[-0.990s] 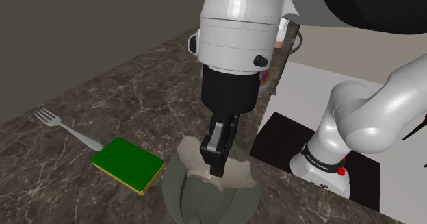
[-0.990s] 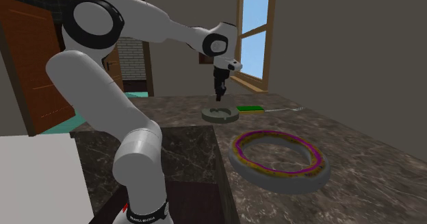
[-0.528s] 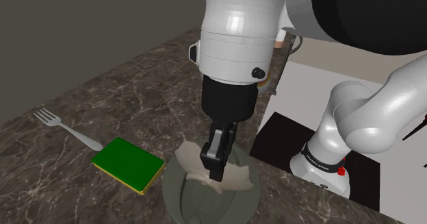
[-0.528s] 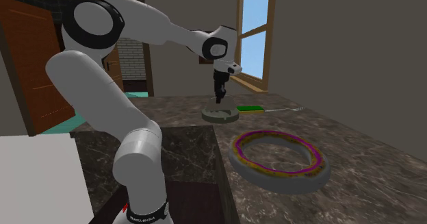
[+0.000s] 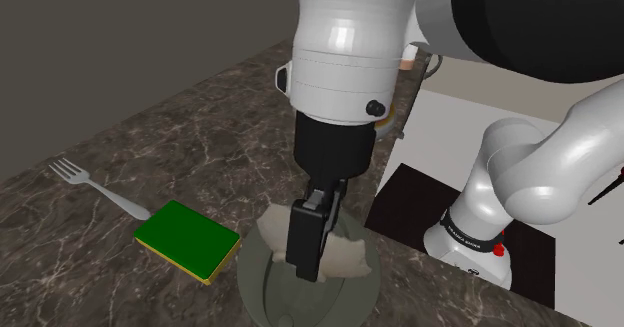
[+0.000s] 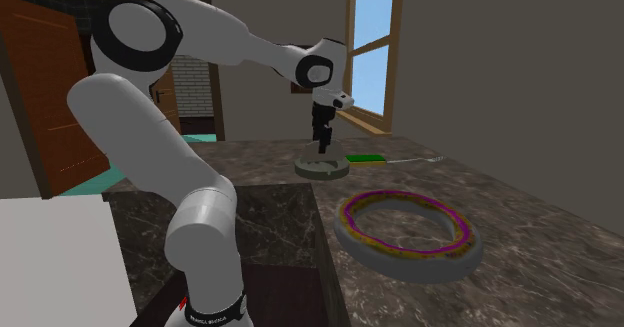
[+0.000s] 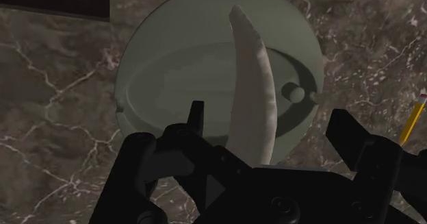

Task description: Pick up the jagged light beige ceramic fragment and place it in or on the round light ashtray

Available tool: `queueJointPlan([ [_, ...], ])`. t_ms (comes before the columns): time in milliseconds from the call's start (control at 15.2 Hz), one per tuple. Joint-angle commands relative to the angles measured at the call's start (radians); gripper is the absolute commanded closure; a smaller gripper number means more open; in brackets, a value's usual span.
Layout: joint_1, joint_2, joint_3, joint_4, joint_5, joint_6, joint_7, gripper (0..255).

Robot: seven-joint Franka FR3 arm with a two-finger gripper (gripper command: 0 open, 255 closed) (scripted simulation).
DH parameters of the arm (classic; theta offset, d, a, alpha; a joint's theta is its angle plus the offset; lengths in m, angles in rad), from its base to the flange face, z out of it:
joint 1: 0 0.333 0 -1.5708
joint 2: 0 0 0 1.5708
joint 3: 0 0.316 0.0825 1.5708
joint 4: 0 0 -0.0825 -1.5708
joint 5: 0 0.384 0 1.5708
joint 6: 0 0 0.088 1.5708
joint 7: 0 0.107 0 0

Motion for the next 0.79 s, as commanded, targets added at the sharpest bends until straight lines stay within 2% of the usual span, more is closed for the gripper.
queueJointPlan([
  [0, -0.003, -0.006, -0.014, 0.025, -0.008, -0.033, 0.002, 0],
  [198, -0.013, -0.013, -0.052, 0.102, -0.03, -0.124, 0.008, 0],
  [726, -0.013, -0.013, -0.052, 0.102, -0.03, -0.124, 0.008, 0],
])
